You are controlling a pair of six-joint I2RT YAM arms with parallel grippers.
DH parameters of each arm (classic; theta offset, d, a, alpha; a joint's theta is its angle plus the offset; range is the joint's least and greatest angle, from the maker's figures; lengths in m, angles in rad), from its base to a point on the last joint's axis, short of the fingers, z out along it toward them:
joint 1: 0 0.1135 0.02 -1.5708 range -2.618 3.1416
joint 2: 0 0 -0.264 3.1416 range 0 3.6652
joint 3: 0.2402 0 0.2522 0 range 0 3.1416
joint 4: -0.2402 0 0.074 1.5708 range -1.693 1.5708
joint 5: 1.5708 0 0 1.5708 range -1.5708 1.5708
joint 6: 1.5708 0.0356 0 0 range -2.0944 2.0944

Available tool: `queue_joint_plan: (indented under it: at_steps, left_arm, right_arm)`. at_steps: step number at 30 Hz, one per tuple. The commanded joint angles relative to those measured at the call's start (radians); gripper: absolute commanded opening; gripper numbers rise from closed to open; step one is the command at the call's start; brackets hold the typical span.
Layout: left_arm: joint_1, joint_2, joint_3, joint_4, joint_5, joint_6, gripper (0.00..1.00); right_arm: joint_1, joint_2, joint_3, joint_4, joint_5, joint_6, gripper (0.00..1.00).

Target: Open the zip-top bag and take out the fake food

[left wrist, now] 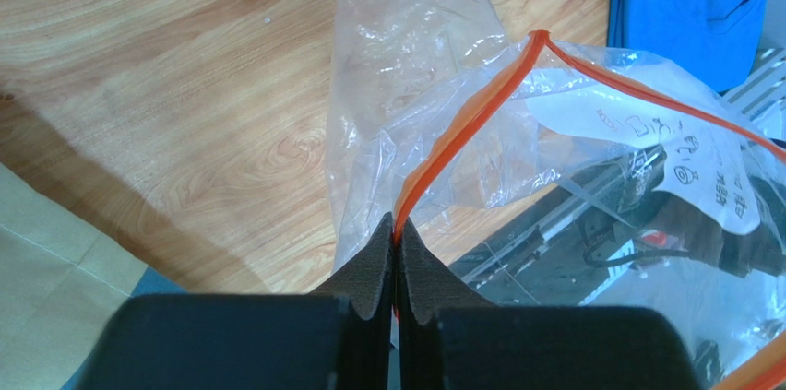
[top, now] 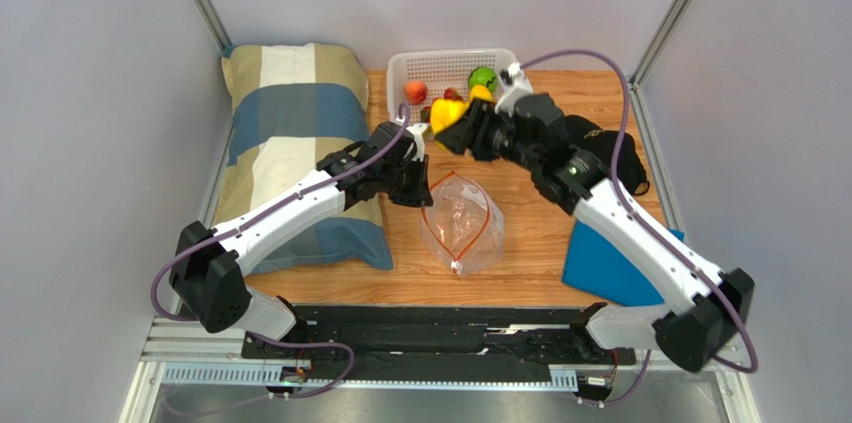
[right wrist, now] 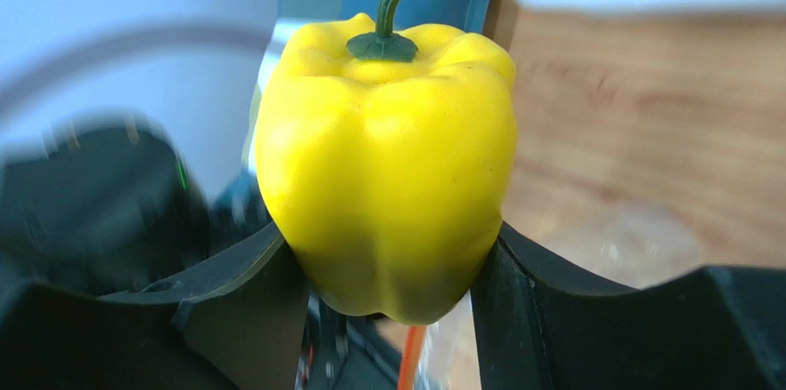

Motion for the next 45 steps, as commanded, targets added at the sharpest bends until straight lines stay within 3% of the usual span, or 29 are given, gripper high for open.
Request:
queue_joint_plan:
  at_steps: [1, 9, 14, 19, 20, 21, 28, 29, 33, 36, 39, 45]
  left_arm:
    - [0.003, 0.007, 0.008, -0.013, 0.015, -0.004, 0.0]
    - [0.008, -0.016, 0.012, -0.047, -0.034, 0.039, 0.0]
    - [0.028, -0.013, 0.008, -0.041, -0.046, 0.082, 0.0]
    - [0.032, 0.036, 0.036, -0.021, -0.036, 0.107, 0.0]
    - [0.032, 0.056, 0.051, -0.021, -0.03, 0.108, 0.0]
    - [0.032, 0.064, 0.058, -0.021, -0.03, 0.111, 0.0]
    - [0.049, 0.116, 0.117, -0.029, -0.063, 0.125, 0.0]
    - [0.051, 0.136, 0.143, -0.033, -0.068, 0.127, 0.0]
    - [0.054, 0.179, 0.215, -0.068, -0.08, 0.142, 0.14]
    - [0.054, 0.187, 0.251, -0.078, -0.086, 0.142, 0.15]
    - [0.054, 0.188, 0.283, -0.123, -0.151, 0.141, 0.0]
    - [0.054, 0.173, 0.357, -0.248, -0.264, 0.148, 0.0]
  right_arm:
    - [-0.059, 0.237, 0.279, -0.085, 0.25, 0.016, 0.0]
    - [-0.216, 0.753, 0.792, -0.23, 0.177, -0.199, 0.0]
    - [-0.237, 1.012, 1.005, -0.228, 0.186, -0.311, 0.03]
    - [-0.245, 1.178, 1.192, -0.222, 0.238, -0.37, 0.17]
    - [-0.246, 1.201, 1.217, -0.228, 0.243, -0.377, 0.23]
    - [-0.245, 1.226, 1.229, -0.231, 0.249, -0.384, 0.35]
    - [-0.246, 1.24, 1.232, -0.204, 0.313, -0.412, 0.74]
    - [-0.246, 1.238, 1.241, -0.205, 0.312, -0.41, 1.0]
    - [-0.246, 1.218, 1.273, -0.242, 0.295, -0.398, 1.0]
    - [-0.246, 1.155, 1.274, -0.283, 0.304, -0.377, 1.0]
    - [-0.248, 1.071, 1.272, -0.347, 0.286, -0.333, 1.0]
    - [-0.246, 0.832, 1.124, -0.512, 0.229, -0.283, 1.0]
